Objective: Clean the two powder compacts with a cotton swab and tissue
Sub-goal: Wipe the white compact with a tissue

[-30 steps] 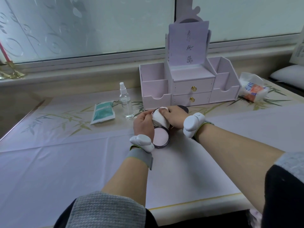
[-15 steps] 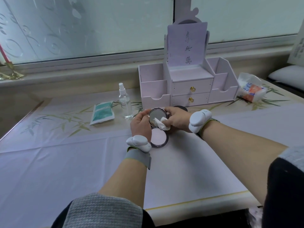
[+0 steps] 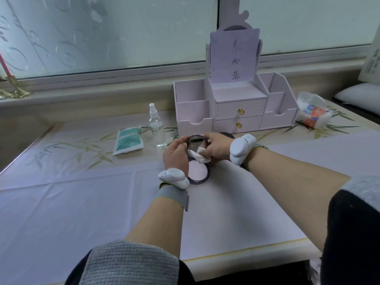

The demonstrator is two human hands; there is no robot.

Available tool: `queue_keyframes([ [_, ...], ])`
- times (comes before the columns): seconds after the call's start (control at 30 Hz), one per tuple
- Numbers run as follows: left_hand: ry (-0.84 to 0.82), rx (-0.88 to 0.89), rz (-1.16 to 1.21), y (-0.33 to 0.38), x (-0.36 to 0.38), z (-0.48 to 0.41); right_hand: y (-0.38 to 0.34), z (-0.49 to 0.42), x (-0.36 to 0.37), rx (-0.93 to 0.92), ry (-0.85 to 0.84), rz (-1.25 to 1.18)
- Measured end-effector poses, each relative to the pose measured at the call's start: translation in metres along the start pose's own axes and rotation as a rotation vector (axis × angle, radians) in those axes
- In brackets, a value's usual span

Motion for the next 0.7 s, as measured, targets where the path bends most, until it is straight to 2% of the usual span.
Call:
queue_keyframes([
  [0.23, -0.022, -0.011, 0.018, 0.0009, 0.0001, 0.0009, 0.0010, -0.0023, -0.0009, -0.040, 0.026, 0.029],
  [0.4, -0.025, -0.013, -0.008, 0.0030, 0.0010, 0.0034, 0.0002, 0.0001, 0.0019, -0.013, 0.029, -0.058],
  [0.7, -0.024, 0.007, -0.042, 0.0025, -0.0002, 0.0004, -0.0035, -0.0091, 0.0069, -0.028, 0.071, 0.107],
])
Point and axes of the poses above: each hand's wrist, its own z-axis away from the middle knuckle, its own x-axis out of the palm, y = z × x, the point moved 4 cm from there along -z, towards the middle knuckle, and after that the axes turned 9 degrees about y, right-handed, at the moved point
